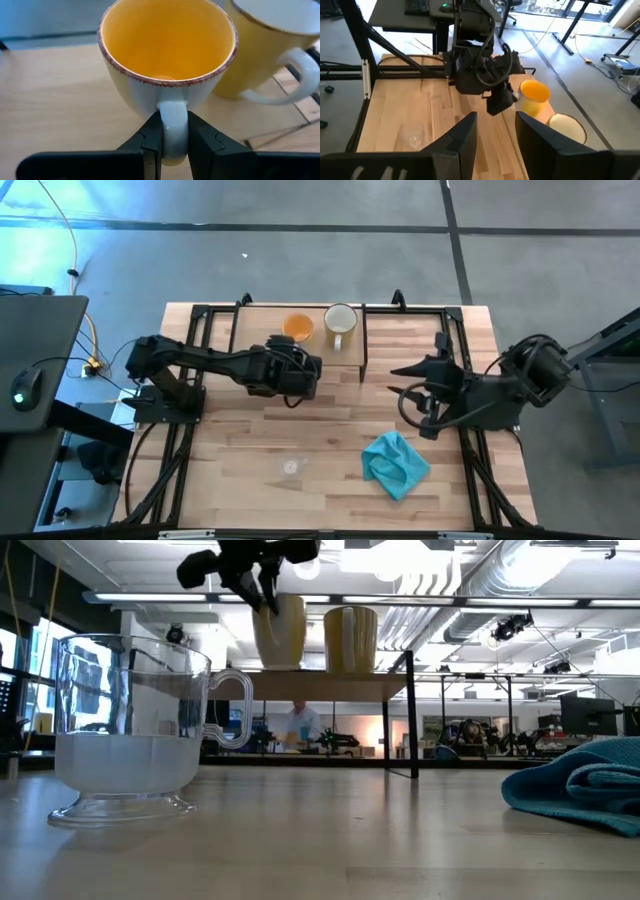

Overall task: Stack small to large cups/mugs on shelf
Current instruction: Put the yellow mug on the shelf

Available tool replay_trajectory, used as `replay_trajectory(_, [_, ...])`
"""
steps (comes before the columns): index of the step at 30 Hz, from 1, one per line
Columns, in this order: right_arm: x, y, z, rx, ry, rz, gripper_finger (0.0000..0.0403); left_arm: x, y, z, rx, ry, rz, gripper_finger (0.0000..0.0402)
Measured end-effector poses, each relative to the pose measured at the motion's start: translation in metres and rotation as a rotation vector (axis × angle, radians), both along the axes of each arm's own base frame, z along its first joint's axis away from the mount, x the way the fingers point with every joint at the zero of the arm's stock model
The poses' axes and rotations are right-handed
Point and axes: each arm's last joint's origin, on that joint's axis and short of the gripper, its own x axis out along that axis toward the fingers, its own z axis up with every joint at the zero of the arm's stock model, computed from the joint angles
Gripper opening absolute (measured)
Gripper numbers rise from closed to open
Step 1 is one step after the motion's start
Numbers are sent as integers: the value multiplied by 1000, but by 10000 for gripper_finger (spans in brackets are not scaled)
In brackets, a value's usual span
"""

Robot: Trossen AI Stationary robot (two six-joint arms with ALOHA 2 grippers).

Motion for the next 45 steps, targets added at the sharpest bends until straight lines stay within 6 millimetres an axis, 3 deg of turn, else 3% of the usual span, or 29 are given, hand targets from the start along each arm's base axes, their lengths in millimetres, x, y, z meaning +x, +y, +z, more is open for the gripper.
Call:
replay_trajectory(27, [0,2,-3,0,7,-14,126,-6,15,0,9,33,56,45])
replay_trajectory(45, [-3,0,-7,23,43,-43,126,5,17,-14,-23,49,53,45])
